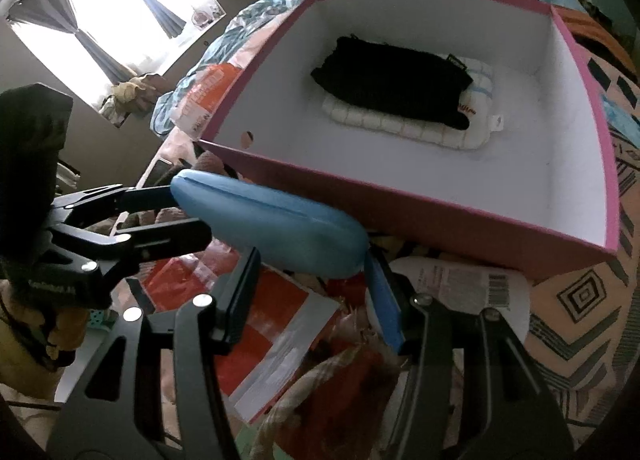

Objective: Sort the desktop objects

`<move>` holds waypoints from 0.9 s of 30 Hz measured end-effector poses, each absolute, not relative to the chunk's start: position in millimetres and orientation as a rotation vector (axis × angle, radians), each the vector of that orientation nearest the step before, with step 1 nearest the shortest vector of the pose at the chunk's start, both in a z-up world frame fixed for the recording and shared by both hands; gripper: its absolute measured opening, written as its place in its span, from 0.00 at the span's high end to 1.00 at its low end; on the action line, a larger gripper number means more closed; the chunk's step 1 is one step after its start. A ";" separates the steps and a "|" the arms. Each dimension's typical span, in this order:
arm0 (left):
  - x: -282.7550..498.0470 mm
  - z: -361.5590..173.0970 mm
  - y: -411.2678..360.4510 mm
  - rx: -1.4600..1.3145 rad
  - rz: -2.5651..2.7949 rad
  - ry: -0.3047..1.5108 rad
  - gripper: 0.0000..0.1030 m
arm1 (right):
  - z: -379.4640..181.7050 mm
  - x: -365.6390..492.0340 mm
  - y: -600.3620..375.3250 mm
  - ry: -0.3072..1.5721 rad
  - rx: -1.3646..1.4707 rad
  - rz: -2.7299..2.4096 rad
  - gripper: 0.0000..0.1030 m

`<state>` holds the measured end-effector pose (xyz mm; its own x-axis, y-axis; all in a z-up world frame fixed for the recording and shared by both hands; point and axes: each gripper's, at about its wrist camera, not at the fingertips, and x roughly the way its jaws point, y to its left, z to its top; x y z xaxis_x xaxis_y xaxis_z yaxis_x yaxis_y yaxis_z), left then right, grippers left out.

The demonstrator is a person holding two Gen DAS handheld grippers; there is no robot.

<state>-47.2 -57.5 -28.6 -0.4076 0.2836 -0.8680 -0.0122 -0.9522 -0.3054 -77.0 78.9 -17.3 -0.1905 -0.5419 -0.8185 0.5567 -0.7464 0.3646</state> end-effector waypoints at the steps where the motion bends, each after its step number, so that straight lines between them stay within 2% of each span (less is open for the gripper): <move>1: -46.4 -25.4 -56.2 -1.587 2.471 -0.374 0.19 | -14.5 -76.0 80.6 0.019 1.354 -1.995 0.45; 27: -47.6 26.7 -30.1 -1.415 2.496 -0.317 0.19 | 43.2 -61.0 113.5 -0.002 1.218 -2.090 0.45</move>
<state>-47.6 -30.1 26.7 -0.4949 0.3239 -0.8063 -0.1122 -0.9440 -0.3104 -61.0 113.5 43.2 -0.3062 -0.5725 -0.7606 0.5711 -0.7497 0.3343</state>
